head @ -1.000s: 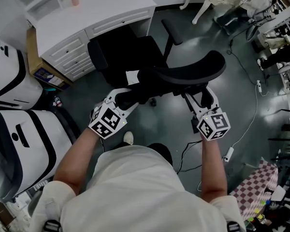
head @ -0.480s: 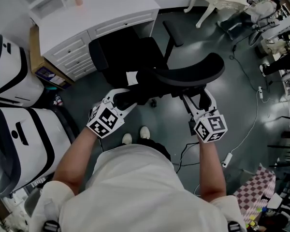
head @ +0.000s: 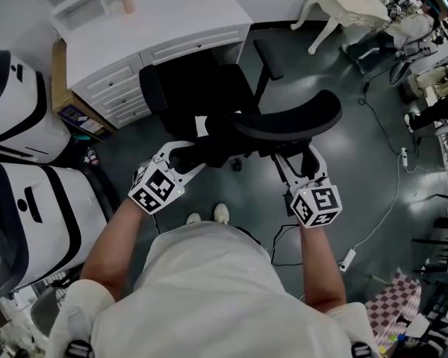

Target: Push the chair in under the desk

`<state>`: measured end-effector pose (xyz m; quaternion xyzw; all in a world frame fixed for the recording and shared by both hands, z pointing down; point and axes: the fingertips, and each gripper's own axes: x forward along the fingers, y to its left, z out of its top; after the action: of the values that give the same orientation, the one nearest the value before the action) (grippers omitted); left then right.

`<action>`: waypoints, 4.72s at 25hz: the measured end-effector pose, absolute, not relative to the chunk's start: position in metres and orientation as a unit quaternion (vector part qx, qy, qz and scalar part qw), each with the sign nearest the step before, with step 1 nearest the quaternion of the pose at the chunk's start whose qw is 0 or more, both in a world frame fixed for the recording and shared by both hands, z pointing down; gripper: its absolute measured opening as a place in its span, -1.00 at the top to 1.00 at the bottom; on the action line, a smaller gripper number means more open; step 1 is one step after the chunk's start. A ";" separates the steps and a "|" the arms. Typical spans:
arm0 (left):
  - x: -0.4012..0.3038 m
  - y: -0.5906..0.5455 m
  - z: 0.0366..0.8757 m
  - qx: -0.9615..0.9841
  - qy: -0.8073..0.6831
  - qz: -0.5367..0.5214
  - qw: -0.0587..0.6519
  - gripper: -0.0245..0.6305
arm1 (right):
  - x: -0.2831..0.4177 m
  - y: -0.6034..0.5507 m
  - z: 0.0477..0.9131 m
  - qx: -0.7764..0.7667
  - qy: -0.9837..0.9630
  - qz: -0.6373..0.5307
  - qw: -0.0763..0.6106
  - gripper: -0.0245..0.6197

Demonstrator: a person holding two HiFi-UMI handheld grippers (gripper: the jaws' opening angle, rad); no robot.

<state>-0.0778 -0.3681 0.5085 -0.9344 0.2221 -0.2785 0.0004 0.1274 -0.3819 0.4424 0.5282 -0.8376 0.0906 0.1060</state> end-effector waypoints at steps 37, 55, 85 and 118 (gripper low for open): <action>-0.092 -0.424 0.514 -0.929 0.248 -0.274 -0.023 0.39 | 0.111 -0.446 0.445 0.509 -0.849 0.087 0.110 0.00; -0.095 -0.450 0.514 -0.926 0.259 -0.273 -0.027 0.38 | 0.107 -0.477 0.445 0.502 -0.854 0.085 0.109 0.00; -0.104 -0.462 0.515 -0.926 0.258 -0.275 -0.034 0.35 | 0.096 -0.485 0.447 0.493 -0.861 0.077 0.097 0.00; -0.150 -0.359 0.469 -0.929 0.334 -0.133 -0.086 0.42 | 0.077 -0.354 0.453 0.545 -0.820 0.070 0.159 0.06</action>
<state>-0.1500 -0.3588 0.4693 -0.9291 0.3340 -0.1333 -0.0860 0.0765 -0.3542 0.4533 0.5448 -0.8204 0.0698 0.1590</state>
